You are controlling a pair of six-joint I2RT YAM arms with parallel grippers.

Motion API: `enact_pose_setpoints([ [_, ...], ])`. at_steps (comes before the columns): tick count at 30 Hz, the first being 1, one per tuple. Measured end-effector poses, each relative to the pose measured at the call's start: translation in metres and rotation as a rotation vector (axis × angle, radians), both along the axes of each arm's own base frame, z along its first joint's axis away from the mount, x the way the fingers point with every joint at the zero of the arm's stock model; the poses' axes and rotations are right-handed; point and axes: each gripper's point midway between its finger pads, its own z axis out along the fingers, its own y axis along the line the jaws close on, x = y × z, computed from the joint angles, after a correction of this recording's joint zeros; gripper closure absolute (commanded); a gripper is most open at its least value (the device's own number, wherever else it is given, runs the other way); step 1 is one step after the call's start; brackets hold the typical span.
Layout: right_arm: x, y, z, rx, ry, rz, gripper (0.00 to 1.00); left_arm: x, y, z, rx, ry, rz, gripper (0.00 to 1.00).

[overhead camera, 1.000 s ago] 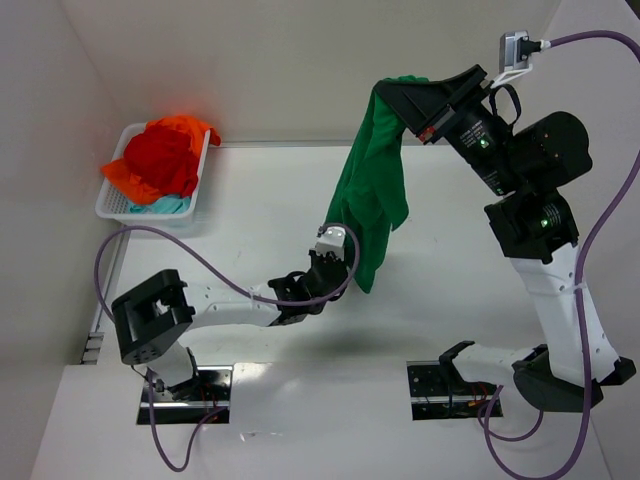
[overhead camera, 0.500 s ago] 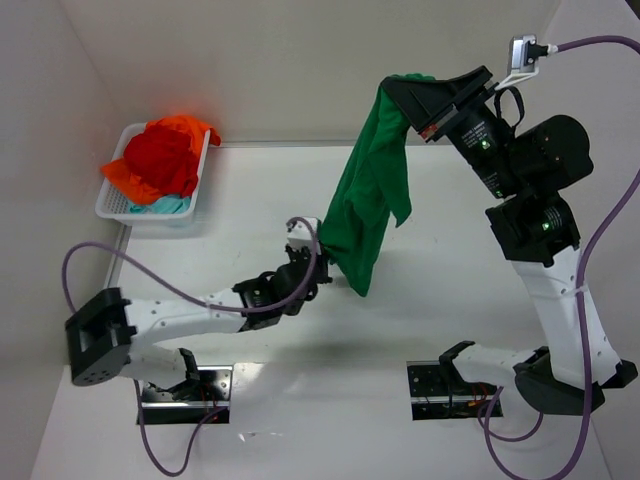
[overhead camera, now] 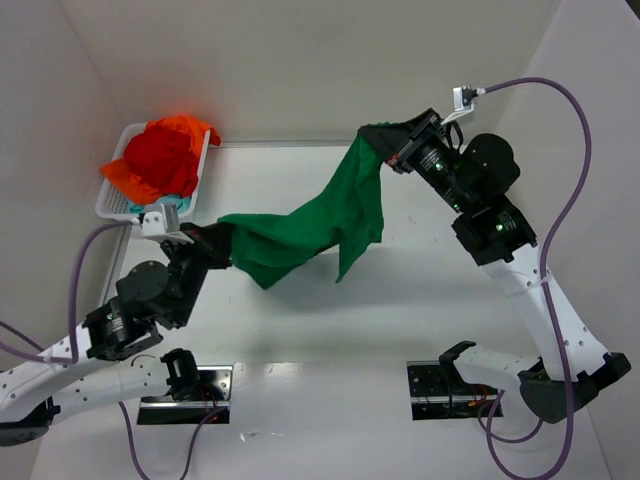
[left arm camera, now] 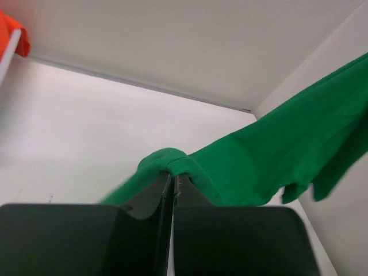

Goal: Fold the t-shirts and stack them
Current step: Move the tshirt to the center of the board

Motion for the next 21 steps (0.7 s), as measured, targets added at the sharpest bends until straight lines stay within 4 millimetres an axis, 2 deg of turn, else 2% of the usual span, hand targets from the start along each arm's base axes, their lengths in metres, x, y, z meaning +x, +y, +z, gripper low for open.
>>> enact_pose_setpoints([
  [3,0.004,-0.003,-0.027,-0.016,0.054,-0.024,1.00,-0.002,0.006,0.019,0.046,-0.007,0.003,1.00],
  [6,0.000,-0.013,-0.051,-0.033,0.100,-0.067,1.00,0.008,-0.007,0.019,0.150,0.028,0.019,1.00],
  [11,-0.006,-0.037,-0.088,-0.060,0.159,-0.166,1.00,0.037,-0.045,-0.020,0.396,0.136,0.069,1.00],
  [14,-0.005,-0.049,-0.115,-0.095,0.209,-0.232,1.00,0.051,-0.059,-0.045,0.519,0.180,0.090,1.00],
  [17,-0.001,-0.057,-0.141,-0.134,0.257,-0.282,1.00,0.065,-0.057,-0.049,0.560,0.193,0.106,1.00],
  [21,0.002,-0.065,-0.167,-0.168,0.308,-0.325,1.00,0.101,-0.038,-0.030,0.471,0.176,0.133,1.00],
])
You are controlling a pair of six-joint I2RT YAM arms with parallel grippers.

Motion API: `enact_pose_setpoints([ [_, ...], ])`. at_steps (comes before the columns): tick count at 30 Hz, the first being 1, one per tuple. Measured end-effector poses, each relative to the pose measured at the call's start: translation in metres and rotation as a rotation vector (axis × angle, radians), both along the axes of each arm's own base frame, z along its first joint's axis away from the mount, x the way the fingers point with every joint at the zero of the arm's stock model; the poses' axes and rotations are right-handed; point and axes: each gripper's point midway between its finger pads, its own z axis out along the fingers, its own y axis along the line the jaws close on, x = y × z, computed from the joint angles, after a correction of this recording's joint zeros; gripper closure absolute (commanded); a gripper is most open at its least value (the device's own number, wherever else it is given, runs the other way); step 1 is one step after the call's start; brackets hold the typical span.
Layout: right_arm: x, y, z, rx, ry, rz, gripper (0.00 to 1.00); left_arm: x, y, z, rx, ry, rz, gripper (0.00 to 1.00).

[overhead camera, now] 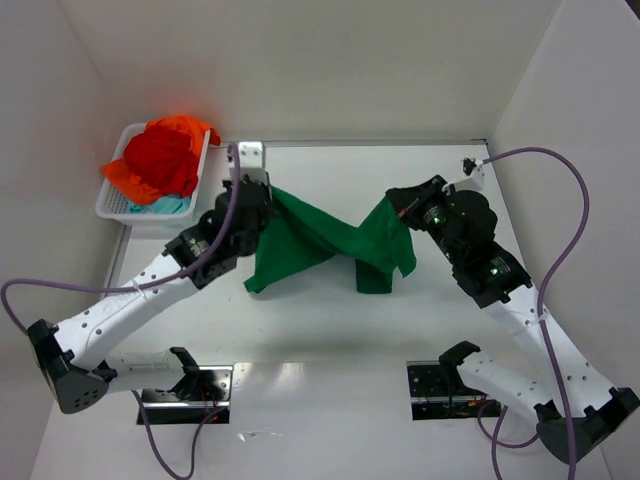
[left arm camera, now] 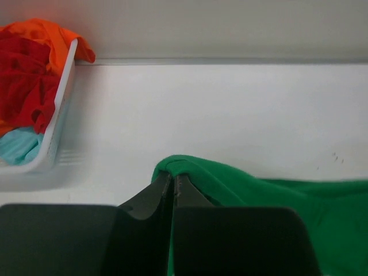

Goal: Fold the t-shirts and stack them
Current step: Move the tshirt to the center of the board

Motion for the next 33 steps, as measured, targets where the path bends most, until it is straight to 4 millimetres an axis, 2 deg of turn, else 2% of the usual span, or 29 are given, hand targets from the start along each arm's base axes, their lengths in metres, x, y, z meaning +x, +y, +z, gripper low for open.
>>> enact_pose_setpoints([
  [4,0.001,-0.007,-0.013,-0.014,0.022,-0.026,1.00,0.040,0.023,0.009,-0.067,-0.013,0.010,1.00],
  [7,0.004,-0.012,-0.018,-0.022,0.030,-0.053,1.00,0.061,0.030,-0.001,-0.075,0.019,-0.035,1.00],
  [11,0.008,-0.023,-0.032,-0.043,0.051,-0.112,1.00,0.075,0.039,-0.016,-0.097,0.075,-0.114,1.00],
  [12,0.008,-0.026,-0.037,-0.046,0.060,-0.127,1.00,0.075,0.038,-0.017,-0.103,0.083,-0.141,1.00],
  [17,0.006,-0.043,-0.073,-0.065,0.126,-0.200,1.00,0.070,0.061,-0.023,-0.068,0.125,-0.169,1.00],
  [25,0.003,-0.051,-0.114,-0.062,0.214,-0.256,0.96,0.033,0.069,-0.055,-0.010,0.229,-0.228,1.00],
  [28,0.004,-0.058,-0.118,-0.053,0.225,-0.289,0.96,0.025,0.076,-0.063,0.024,0.261,-0.237,1.00],
  [33,0.007,-0.076,-0.113,-0.024,0.212,-0.352,0.96,0.018,0.077,-0.066,0.055,0.279,-0.258,1.00],
])
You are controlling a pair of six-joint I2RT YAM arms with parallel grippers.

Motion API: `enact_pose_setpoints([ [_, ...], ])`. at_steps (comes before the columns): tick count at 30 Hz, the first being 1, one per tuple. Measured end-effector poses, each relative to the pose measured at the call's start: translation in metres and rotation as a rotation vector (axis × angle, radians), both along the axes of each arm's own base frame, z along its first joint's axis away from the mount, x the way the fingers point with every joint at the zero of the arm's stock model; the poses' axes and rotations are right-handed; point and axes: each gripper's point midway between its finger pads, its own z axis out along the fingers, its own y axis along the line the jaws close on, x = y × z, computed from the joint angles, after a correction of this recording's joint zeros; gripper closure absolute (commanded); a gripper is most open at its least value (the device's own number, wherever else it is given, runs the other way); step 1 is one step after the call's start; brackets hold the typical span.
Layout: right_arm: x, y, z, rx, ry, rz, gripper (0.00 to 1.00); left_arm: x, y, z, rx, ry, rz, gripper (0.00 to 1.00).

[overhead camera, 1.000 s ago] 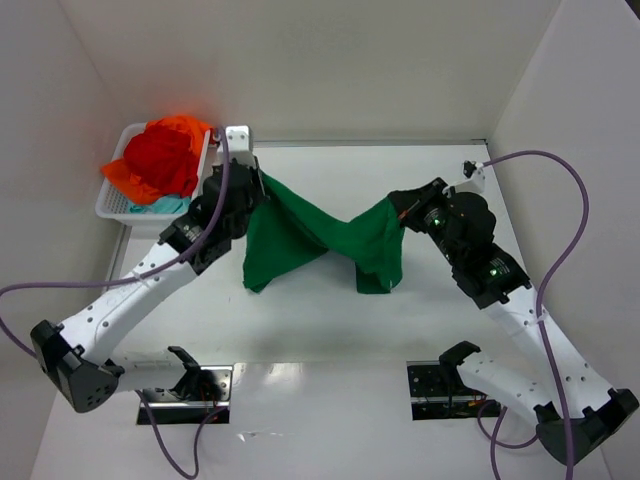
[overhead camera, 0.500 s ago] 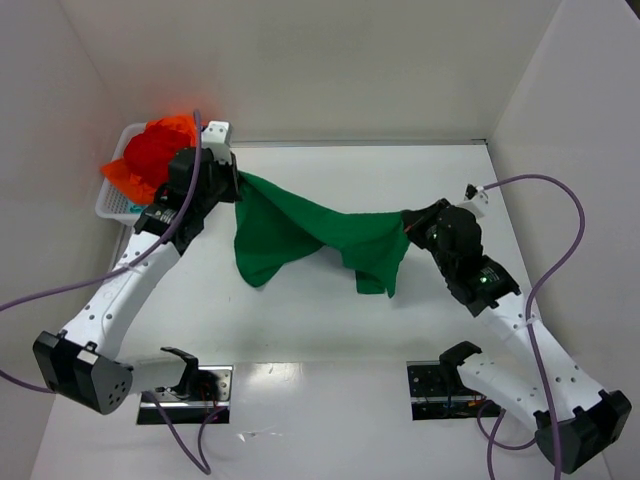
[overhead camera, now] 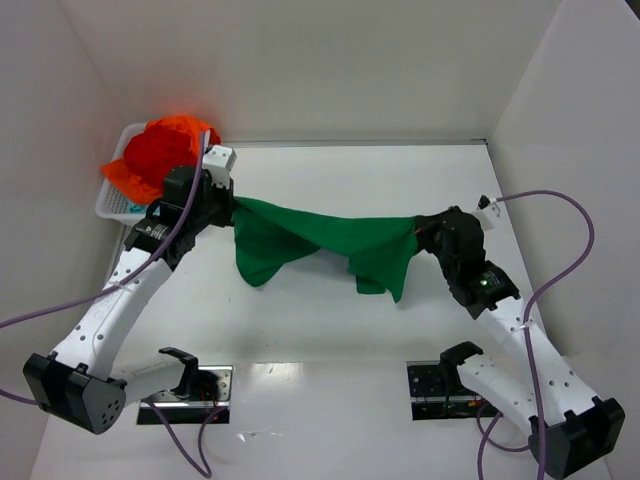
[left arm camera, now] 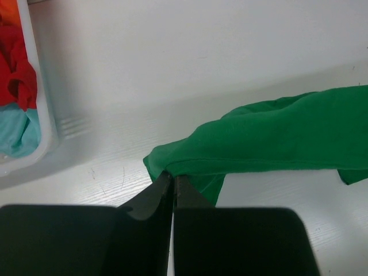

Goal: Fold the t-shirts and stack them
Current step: Move the tshirt to the center of the board

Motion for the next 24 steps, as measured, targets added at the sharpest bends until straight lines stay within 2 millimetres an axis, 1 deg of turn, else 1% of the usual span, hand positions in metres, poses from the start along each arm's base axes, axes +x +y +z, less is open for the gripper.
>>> enact_pose_setpoints([
  [3,0.001,-0.003,-0.003,0.009,0.001,-0.012,0.93,-0.002,0.001,-0.004,0.006,0.015,0.001,1.00],
  [6,-0.001,-0.002,-0.020,0.011,0.033,-0.012,0.93,-0.002,0.001,-0.011,0.015,0.044,-0.001,0.99],
  [7,-0.003,-0.002,-0.027,0.010,0.048,-0.012,0.92,-0.001,0.000,-0.016,0.018,0.057,-0.004,0.91],
  [9,-0.005,-0.003,-0.035,0.009,0.067,-0.012,0.92,0.000,-0.003,-0.024,0.026,0.085,-0.018,0.82],
  [11,-0.006,-0.003,-0.035,0.014,0.065,-0.012,0.92,0.000,-0.007,-0.032,0.031,0.112,-0.040,0.72],
  [14,-0.009,-0.003,-0.029,0.029,0.044,-0.011,0.92,-0.003,-0.013,-0.039,0.040,0.135,-0.073,0.66],
  [16,-0.010,-0.003,-0.027,0.035,0.035,-0.010,0.92,-0.003,-0.017,-0.041,0.037,0.145,-0.092,0.52],
  [19,-0.011,-0.003,-0.033,0.037,0.044,-0.007,0.92,-0.005,-0.023,-0.049,0.029,0.174,-0.113,0.17],
  [20,-0.012,-0.002,-0.037,0.037,0.051,-0.006,0.92,-0.005,-0.023,-0.052,0.029,0.187,-0.113,0.12],
  [21,-0.013,-0.002,-0.040,0.036,0.058,-0.005,0.92,-0.005,-0.024,-0.058,0.019,0.212,-0.105,0.07],
  [24,-0.014,-0.002,-0.046,0.037,0.071,-0.003,0.92,-0.006,-0.028,-0.077,-0.029,0.302,-0.055,0.06],
])
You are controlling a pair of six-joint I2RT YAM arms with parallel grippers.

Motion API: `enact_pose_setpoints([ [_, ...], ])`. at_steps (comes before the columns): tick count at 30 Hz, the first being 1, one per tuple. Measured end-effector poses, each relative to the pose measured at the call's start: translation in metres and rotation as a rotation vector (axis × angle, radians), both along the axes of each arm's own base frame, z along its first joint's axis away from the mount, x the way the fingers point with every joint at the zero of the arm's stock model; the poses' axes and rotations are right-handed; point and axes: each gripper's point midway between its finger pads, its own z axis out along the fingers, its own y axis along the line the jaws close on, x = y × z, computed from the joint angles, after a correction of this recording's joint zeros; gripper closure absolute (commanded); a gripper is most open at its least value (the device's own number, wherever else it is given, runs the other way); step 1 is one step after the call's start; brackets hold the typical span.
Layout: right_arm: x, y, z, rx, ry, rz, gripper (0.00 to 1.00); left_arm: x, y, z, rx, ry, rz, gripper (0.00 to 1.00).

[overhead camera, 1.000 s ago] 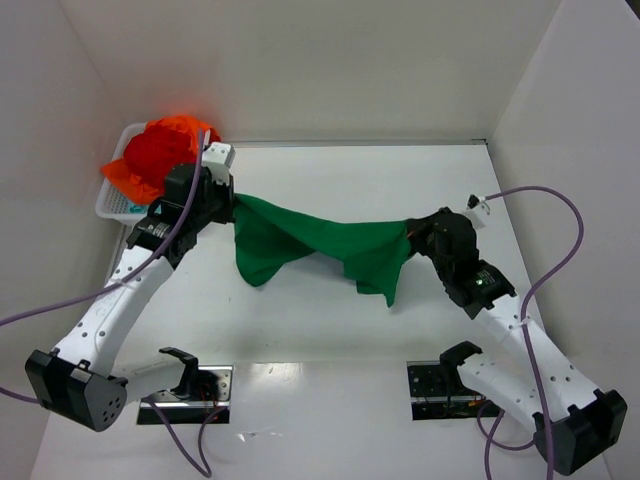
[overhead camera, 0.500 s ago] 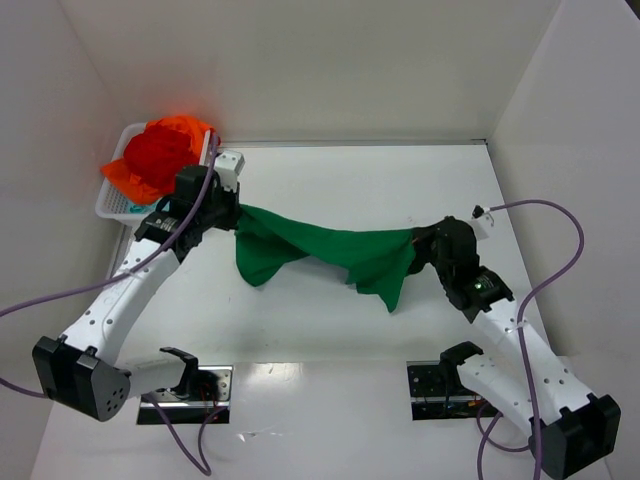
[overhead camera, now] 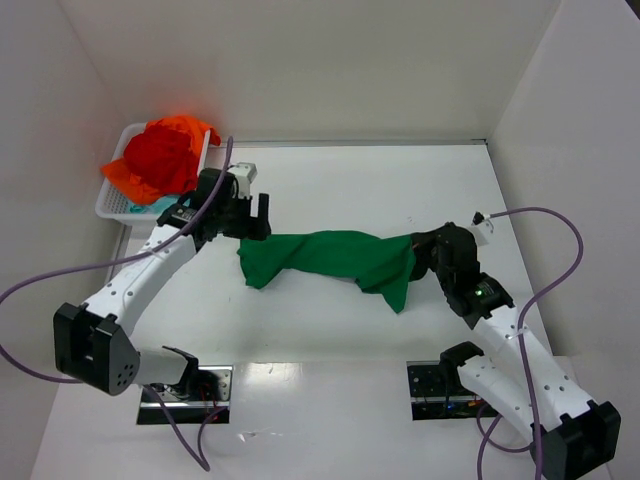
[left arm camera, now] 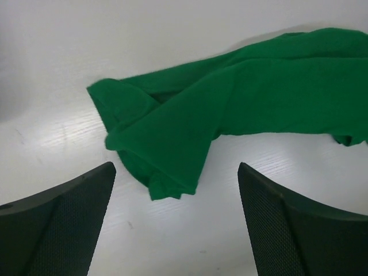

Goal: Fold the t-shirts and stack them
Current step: Move the tshirt to the center of the board

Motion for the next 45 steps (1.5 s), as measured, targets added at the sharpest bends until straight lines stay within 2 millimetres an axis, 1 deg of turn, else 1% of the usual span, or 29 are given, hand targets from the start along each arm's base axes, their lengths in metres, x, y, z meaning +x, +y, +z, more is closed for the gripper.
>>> enact_pose_setpoints([
  [2,0.000,0.000,0.000,0.002,-0.001,-0.001,0.92,-0.003,-0.005,-0.013,-0.051,0.060,0.050,0.07],
  [4,0.000,0.000,0.000,0.002,-0.001,-0.001,0.92,-0.013,-0.010,-0.031,-0.124,0.129,0.119,0.08],
  [6,0.000,0.000,0.000,0.002,-0.001,0.000,0.92,-0.030,-0.014,-0.051,-0.188,0.197,0.195,0.08],
  [8,0.001,0.000,0.000,0.001,0.001,0.000,0.92,-0.053,-0.015,-0.070,-0.220,0.268,0.267,0.08],
  [10,0.002,0.001,-0.001,-0.003,0.003,0.002,0.92,-0.067,-0.016,-0.075,-0.258,0.293,0.336,0.10],
  [11,0.002,0.001,-0.002,-0.005,0.006,0.002,0.92,-0.070,-0.014,-0.074,-0.282,0.289,0.370,0.10],
  [12,0.003,0.001,-0.003,-0.006,0.009,0.002,0.92,-0.072,-0.012,-0.070,-0.308,0.274,0.407,0.13],
  [15,0.005,0.002,-0.004,-0.003,0.009,0.007,0.92,-0.076,-0.005,-0.059,-0.409,0.214,0.504,0.14],
  [17,0.006,0.002,-0.003,0.002,0.006,0.009,0.92,-0.079,0.000,-0.061,-0.455,0.197,0.563,0.16],
  [23,0.007,0.003,-0.003,0.003,0.006,0.015,0.92,-0.088,0.009,-0.090,-0.483,0.246,0.699,0.16],
  [26,0.008,0.001,-0.003,0.004,0.005,0.012,0.92,-0.089,0.013,-0.100,-0.492,0.256,0.751,0.17],
  [28,0.008,0.002,-0.003,0.005,0.006,0.014,0.92,-0.088,0.016,-0.104,-0.501,0.253,0.781,0.17],
  [31,0.007,0.002,-0.003,0.006,0.006,0.019,0.92,-0.086,0.022,-0.111,-0.510,0.248,0.833,0.20],
  [35,0.007,0.003,-0.004,0.006,0.007,0.021,0.92,-0.085,0.031,-0.126,-0.498,0.255,0.894,0.22],
  [42,0.007,0.003,-0.005,0.007,0.010,0.024,0.92,-0.081,0.031,-0.149,-0.460,0.296,0.941,0.22],
  [45,0.007,0.003,-0.005,0.007,0.010,0.024,0.92,-0.080,0.031,-0.155,-0.456,0.309,0.955,0.29],
])
